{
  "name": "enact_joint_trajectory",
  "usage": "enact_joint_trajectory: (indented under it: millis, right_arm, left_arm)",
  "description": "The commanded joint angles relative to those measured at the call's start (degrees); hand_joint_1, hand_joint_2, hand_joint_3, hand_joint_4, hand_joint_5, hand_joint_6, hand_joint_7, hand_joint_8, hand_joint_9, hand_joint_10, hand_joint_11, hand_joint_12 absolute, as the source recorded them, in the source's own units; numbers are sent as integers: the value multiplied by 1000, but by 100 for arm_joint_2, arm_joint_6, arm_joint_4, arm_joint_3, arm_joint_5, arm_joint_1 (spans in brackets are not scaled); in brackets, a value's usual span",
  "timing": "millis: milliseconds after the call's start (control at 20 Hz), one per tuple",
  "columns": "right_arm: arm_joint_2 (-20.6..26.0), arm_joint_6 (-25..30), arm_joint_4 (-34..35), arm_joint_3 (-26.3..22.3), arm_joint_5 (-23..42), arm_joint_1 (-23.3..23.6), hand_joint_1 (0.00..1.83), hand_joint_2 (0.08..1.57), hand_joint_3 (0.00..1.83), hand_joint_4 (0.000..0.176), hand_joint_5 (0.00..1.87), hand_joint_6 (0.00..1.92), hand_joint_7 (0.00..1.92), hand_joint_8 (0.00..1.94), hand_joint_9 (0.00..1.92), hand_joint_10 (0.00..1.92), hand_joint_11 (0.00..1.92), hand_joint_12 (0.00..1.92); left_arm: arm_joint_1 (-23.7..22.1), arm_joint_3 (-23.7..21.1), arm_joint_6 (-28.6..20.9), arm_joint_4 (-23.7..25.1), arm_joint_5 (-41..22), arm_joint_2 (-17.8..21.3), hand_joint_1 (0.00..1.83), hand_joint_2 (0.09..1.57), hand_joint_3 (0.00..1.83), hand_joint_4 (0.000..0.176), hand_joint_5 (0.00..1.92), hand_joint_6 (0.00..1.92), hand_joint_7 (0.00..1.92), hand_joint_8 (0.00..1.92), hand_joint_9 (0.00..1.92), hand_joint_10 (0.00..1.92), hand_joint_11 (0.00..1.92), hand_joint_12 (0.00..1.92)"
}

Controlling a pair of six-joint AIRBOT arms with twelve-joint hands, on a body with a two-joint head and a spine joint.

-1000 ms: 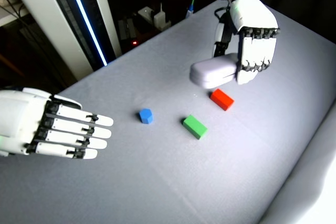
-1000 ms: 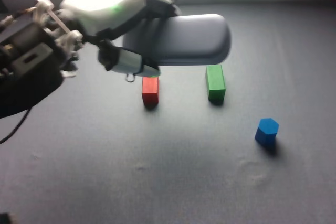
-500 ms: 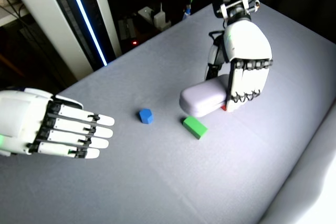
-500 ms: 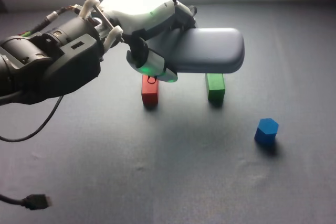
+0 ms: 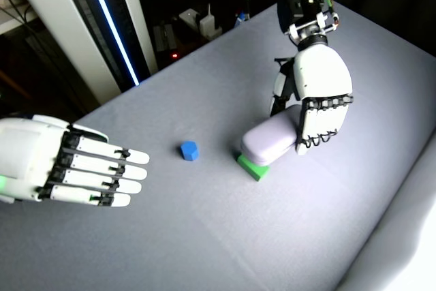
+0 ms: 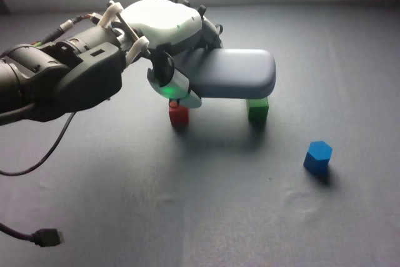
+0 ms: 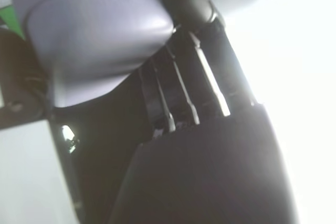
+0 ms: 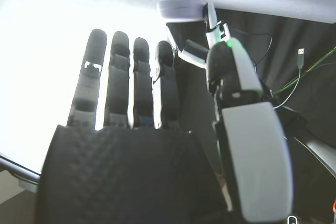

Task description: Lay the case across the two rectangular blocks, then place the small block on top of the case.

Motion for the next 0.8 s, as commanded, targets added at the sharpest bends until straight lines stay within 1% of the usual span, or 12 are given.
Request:
enact_joint_trajectory:
  millis: [0, 100, 150, 200, 300, 350, 450, 550, 600, 650, 700, 750]
  right_arm:
    - [-7, 45, 158, 21, 633, 61, 825, 1273, 2, 0, 407, 0, 337, 2, 338, 2, 34, 867]
    - [-11, 45, 158, 21, 633, 61, 876, 1264, 0, 0, 416, 3, 351, 6, 341, 3, 30, 880]
    - [-12, 47, 157, 22, 633, 61, 879, 1267, 0, 0, 409, 0, 335, 0, 332, 2, 26, 890]
    - [-12, 48, 156, 22, 633, 61, 879, 1267, 0, 0, 409, 0, 335, 0, 332, 2, 26, 890]
    - [-13, 55, 152, 21, 633, 61, 833, 1273, 2, 0, 403, 0, 331, 0, 340, 3, 32, 899]
    - [-14, 57, 151, 21, 632, 61, 833, 1273, 2, 0, 403, 0, 331, 0, 340, 3, 32, 899]
    - [-17, 60, 147, 21, 632, 61, 830, 1272, 1, 0, 413, 3, 339, 2, 342, 2, 32, 895]
    - [-19, 63, 143, 21, 632, 61, 828, 1272, 1, 0, 416, 3, 341, 2, 344, 3, 36, 895]
    - [-19, 63, 138, 21, 632, 61, 826, 1263, 0, 0, 419, 3, 339, 3, 342, 2, 37, 883]
    - [-19, 64, 138, 21, 632, 61, 852, 1264, 0, 0, 421, 3, 339, 2, 341, 2, 36, 881]
    - [-20, 64, 138, 21, 632, 61, 852, 1264, 0, 0, 421, 3, 339, 2, 341, 2, 36, 881]
    - [-21, 64, 136, 22, 632, 61, 853, 1264, 0, 0, 415, 0, 343, 0, 355, 1, 76, 839]
  left_arm:
    - [-46, 55, -3, -30, -679, -15, 1393, 1094, 0, 0, 920, 870, 989, 1054, 1034, 1146, 931, 1253]
    - [-50, 100, -3, -41, -640, -64, 1393, 1094, 0, 0, 941, 787, 989, 1042, 1032, 1182, 930, 1261]
    - [-50, 119, -3, -52, -629, -89, 1281, 1103, 0, 0, 980, 785, 1037, 1115, 1019, 979, 919, 1278]
    - [-50, 126, -2, -54, -623, -97, 1281, 1103, 0, 0, 980, 785, 1037, 1115, 1019, 979, 919, 1278]
    - [-47, 139, 23, -80, -591, -102, 1270, 1117, 0, 0, 950, 766, 1020, 1173, 1023, 1024, 892, 1395]
    - [-42, 142, 60, -116, -577, -102, 1270, 1117, 0, 0, 950, 766, 1020, 1173, 1023, 1024, 892, 1395]
    - [-29, 155, 76, -152, -566, -108, 1271, 1105, 0, 0, 997, 679, 1028, 1157, 975, 983, 820, 1430]
    - [-24, 165, 76, -161, -560, -126, 1267, 1112, 0, 0, 988, 688, 1009, 1189, 942, 1009, 788, 1472]
    - [-23, 168, 77, -161, -558, -136, 1175, 1078, 0, 0, 1049, 841, 971, 528, 892, 808, 696, 1298]
    - [-24, 170, 78, -161, -558, -143, 1145, 1009, 0, 0, 932, 332, 993, 335, 890, 706, 677, 1264]
    - [-25, 174, 79, -161, -557, -150, 1145, 1009, 0, 0, 932, 332, 993, 335, 890, 706, 677, 1264]
    - [-28, 175, 92, -161, -554, -153, 1074, 973, 0, 0, 928, 18, 984, 82, 906, 468, 656, 1158]
